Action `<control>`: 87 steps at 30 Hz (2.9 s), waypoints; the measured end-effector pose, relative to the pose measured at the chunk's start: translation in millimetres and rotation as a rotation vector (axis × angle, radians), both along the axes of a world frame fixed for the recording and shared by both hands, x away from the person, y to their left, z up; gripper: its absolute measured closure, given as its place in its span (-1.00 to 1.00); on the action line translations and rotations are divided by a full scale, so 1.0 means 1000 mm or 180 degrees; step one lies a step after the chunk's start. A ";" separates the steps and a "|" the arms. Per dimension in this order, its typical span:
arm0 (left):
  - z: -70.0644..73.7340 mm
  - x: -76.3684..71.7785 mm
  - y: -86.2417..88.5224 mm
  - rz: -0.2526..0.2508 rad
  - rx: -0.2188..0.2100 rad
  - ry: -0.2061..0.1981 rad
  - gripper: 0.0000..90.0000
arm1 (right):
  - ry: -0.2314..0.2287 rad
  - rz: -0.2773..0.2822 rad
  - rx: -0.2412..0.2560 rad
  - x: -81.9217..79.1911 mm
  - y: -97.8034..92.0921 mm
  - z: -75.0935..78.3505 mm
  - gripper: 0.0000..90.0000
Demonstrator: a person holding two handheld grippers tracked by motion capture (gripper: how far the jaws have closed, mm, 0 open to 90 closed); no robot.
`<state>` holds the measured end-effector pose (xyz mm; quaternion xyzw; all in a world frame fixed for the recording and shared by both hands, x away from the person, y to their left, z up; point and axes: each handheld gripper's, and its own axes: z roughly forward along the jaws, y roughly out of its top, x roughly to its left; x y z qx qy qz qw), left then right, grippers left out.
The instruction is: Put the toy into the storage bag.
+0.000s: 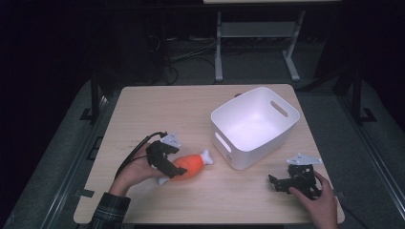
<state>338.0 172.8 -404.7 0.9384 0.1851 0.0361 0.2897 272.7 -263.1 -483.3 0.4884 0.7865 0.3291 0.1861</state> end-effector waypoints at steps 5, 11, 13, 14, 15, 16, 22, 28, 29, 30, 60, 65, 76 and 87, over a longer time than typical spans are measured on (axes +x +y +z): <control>-0.004 0.000 -0.005 -0.0079 0.0082 -0.0059 -0.72 | 0.0000 -0.0001 0.0001 0.000 0.000 0.000 -1.00; -0.011 -0.001 -0.013 -0.0118 0.0114 -0.0069 -0.72 | -0.0001 0.0000 0.0001 0.000 0.000 0.000 -1.00; -0.013 -0.001 -0.015 -0.0134 0.0175 -0.0092 -0.72 | 0.0000 -0.0001 0.0000 0.000 0.000 0.000 -1.00; -0.014 -0.001 -0.016 -0.0132 0.0188 -0.0099 -0.72 | 0.0001 0.0000 0.0001 0.000 0.000 0.000 -1.00; -0.015 -0.001 -0.017 -0.0143 0.0213 -0.0110 -0.72 | 0.0001 0.0000 0.0001 0.000 0.000 0.000 -1.00; -0.017 -0.001 -0.018 -0.0125 0.0216 -0.0113 -0.72 | 0.0000 -0.0001 0.0000 0.000 0.000 0.000 -1.00; -0.026 -0.001 -0.024 -0.0167 0.0336 -0.0139 -0.72 | 0.0001 0.0000 0.0000 0.000 0.000 0.000 -1.00; -0.034 -0.001 -0.029 -0.0188 0.0493 -0.0152 -0.72 | 0.0000 -0.0001 0.0000 0.000 0.000 0.000 -1.00; -0.035 -0.001 -0.031 -0.0155 0.0489 -0.0161 -0.72 | -0.0001 0.0000 0.0001 0.000 0.000 0.000 -1.00; -0.035 -0.001 -0.031 -0.0172 0.0519 -0.0169 -0.72 | 0.0001 0.0000 0.0000 0.000 0.000 0.000 -1.00; -0.037 0.005 -0.024 -0.0013 0.0413 -0.0095 -0.53 | 0.0000 -0.0001 0.0000 0.000 0.000 0.000 -1.00; -0.033 0.004 -0.022 0.0006 0.0345 -0.0077 -0.53 | -0.0001 0.0000 0.0000 0.000 0.000 0.000 -1.00; -0.021 0.002 -0.017 0.0017 0.0122 -0.0081 -0.53 | 0.0000 -0.0001 0.0001 0.000 0.000 0.000 -1.00; -0.006 0.004 -0.012 0.0084 -0.0066 -0.0114 -0.53 | 0.0000 0.0000 0.0000 0.000 0.000 0.000 -1.00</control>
